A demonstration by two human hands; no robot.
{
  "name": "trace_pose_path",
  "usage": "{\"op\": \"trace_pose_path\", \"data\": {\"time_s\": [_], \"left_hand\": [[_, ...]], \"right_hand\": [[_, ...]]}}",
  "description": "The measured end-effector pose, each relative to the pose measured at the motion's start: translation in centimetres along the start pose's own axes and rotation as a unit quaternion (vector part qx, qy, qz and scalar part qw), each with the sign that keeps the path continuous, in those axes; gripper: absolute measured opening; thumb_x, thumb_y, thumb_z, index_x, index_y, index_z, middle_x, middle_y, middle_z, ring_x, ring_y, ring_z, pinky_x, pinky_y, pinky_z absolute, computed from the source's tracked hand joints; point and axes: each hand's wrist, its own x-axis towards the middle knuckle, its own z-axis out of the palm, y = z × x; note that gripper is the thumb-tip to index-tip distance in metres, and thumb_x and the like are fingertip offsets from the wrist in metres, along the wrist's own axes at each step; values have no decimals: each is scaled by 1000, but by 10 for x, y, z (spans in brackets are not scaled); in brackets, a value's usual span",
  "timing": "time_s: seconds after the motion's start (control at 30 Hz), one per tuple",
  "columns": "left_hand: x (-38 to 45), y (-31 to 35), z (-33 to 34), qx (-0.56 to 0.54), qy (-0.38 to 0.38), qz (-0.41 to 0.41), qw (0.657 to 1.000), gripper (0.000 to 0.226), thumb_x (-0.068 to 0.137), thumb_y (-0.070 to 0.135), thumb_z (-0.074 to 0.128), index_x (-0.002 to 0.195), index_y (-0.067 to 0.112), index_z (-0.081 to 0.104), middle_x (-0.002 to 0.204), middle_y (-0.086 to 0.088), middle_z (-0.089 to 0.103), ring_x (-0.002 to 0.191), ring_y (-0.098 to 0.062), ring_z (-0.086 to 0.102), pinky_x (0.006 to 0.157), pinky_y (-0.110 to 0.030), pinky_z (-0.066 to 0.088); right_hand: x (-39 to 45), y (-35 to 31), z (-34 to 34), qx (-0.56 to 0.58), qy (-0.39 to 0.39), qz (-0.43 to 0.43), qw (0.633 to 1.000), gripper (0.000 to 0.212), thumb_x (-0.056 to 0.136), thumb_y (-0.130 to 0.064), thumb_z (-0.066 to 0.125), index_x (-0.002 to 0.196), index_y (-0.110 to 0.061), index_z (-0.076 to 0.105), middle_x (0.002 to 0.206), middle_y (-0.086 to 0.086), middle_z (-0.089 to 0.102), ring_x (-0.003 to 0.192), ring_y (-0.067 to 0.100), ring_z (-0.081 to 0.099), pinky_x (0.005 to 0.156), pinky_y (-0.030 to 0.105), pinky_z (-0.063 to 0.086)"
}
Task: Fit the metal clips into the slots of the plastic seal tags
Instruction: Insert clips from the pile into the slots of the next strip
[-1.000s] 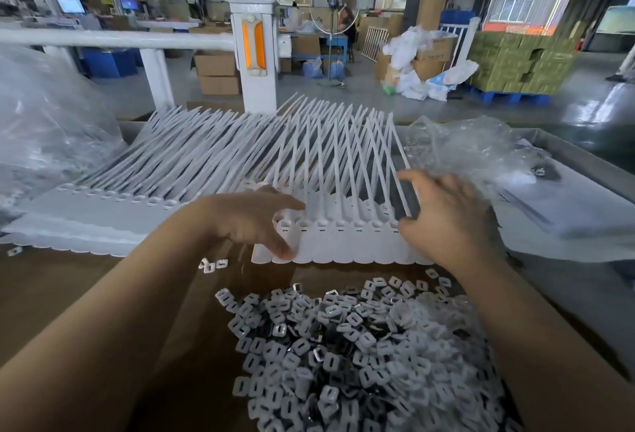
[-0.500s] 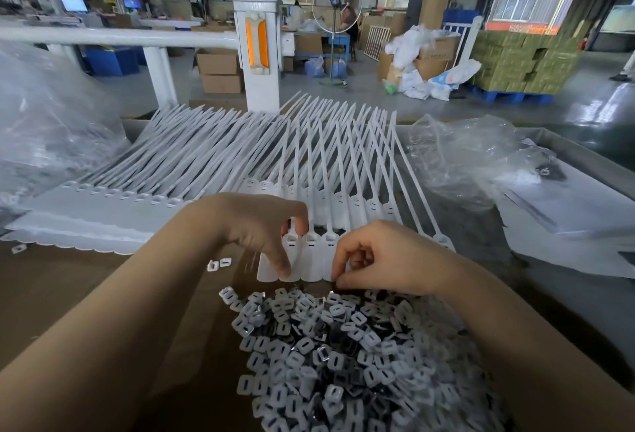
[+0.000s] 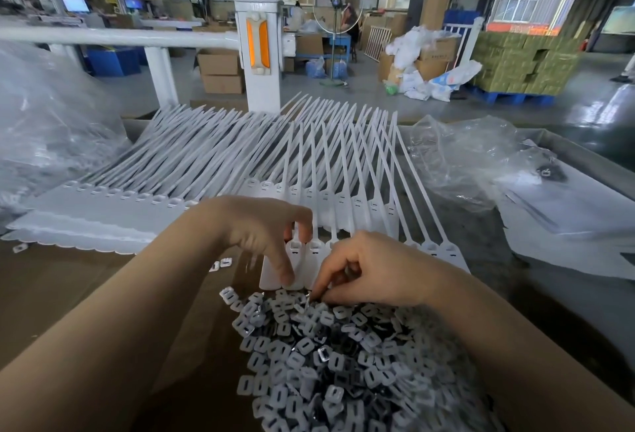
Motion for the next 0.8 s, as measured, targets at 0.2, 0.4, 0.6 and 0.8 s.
{"op": "trace_pose_path", "data": {"time_s": [0.2,0.4,0.6,0.8], "left_hand": [[0,-4,1,-17,-16,6,1000,61,60,32,92,104,46,52,111,11,50,97,-9,55,80,-36,57],[0,-11,2,-47,-10,23,999,59,60,33,91,104,45,54,111,11,50,100,-8,52,78,-30,49],[-5,-23,10,-98,16,69,993,53,63,34,90,101,52,57,110,12,51,106,-5,50,84,-24,42],[-10,-26,15,-112,38,93,989,55,62,34,91,102,54,59,115,17,52,112,-2,49,94,-25,43]], "right_hand": [[2,3,1,0,19,3,1000,9,85,-32,76,92,-37,76,75,-20,66,70,-6,60,65,15,47],[6,6,6,-20,60,1,998,10,84,-34,76,92,-40,75,68,-20,62,62,-7,56,58,11,42],[5,0,4,-50,-5,-13,999,31,84,-36,76,109,-53,69,80,-16,58,73,-6,53,66,16,43],[3,-7,5,-35,-38,-21,998,17,85,-22,75,96,-35,77,81,-26,62,75,-4,57,68,13,45]]}}
